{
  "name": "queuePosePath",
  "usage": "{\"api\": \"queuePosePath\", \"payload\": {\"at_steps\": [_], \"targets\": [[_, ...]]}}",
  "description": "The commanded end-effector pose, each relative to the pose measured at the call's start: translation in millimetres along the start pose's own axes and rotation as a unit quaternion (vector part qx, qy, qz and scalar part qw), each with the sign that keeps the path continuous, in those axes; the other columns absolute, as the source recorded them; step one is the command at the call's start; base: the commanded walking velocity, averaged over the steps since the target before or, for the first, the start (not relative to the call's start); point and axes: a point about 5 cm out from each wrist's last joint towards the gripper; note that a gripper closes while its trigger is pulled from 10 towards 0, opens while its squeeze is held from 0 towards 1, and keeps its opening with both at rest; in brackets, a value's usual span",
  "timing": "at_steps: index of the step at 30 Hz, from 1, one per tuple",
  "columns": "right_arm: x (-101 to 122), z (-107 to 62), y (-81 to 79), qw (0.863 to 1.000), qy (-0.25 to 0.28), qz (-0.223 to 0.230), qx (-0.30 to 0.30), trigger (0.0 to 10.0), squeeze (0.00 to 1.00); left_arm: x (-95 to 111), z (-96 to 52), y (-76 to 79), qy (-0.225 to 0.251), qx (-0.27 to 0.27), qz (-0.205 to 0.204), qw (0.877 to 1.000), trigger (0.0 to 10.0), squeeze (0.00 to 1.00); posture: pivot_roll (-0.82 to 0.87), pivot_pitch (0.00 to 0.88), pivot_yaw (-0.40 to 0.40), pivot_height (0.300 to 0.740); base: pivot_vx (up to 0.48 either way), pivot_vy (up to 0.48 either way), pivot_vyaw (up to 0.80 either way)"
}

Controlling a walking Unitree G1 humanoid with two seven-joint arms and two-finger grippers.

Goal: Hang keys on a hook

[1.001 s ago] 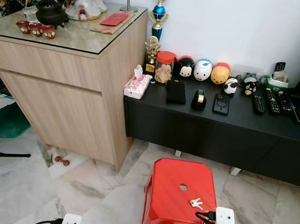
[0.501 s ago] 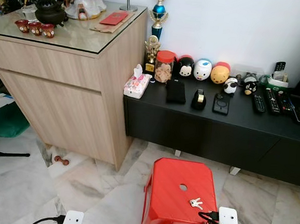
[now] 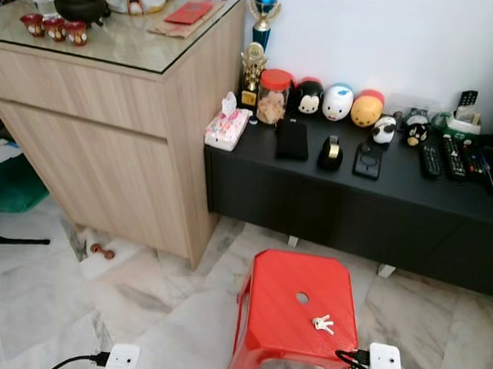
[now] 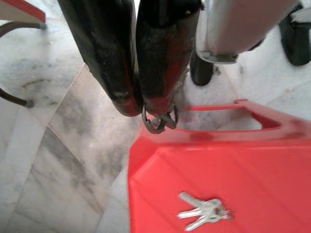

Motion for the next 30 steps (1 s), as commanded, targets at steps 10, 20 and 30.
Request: {"api": "queuePosePath", "payload": {"at_steps": [10, 20, 30], "targets": [[8.1, 2.1, -11.1, 1.000, -0.001, 0.000, 0.008, 10.0, 0.00, -10.4, -1.8, -0.1, -0.025, -0.002, 0.006, 1.000, 10.0, 0.00, -0.08, 0.037, -0.019, 0.740, -0.283, 0.000, 0.00], [9.3, 2.1, -15.9, 1.000, 0.001, -0.008, 0.014, 10.0, 0.00, -15.1, -3.1, -2.3, -0.032, 0.001, 0.001, 0.999, 10.0, 0.00, -0.08, 0.039, -0.028, 0.740, -0.285, 0.000, 0.00], [14.4, 2.9, -22.3, 1.000, 0.005, -0.012, 0.019, 10.0, 0.00, -16.9, -3.6, -2.1, -0.034, 0.000, -0.001, 0.999, 10.0, 0.00, -0.08, 0.034, -0.030, 0.740, -0.286, 0.000, 0.00]]}}
Point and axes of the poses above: a point about 5 cm out from each wrist's last joint towards the gripper, its own z axis pointing out of the wrist towards the gripper, its own x axis along the axis of the wrist's last joint, y = z × x, and after that the axes turned 13 degrees about -z, right-handed
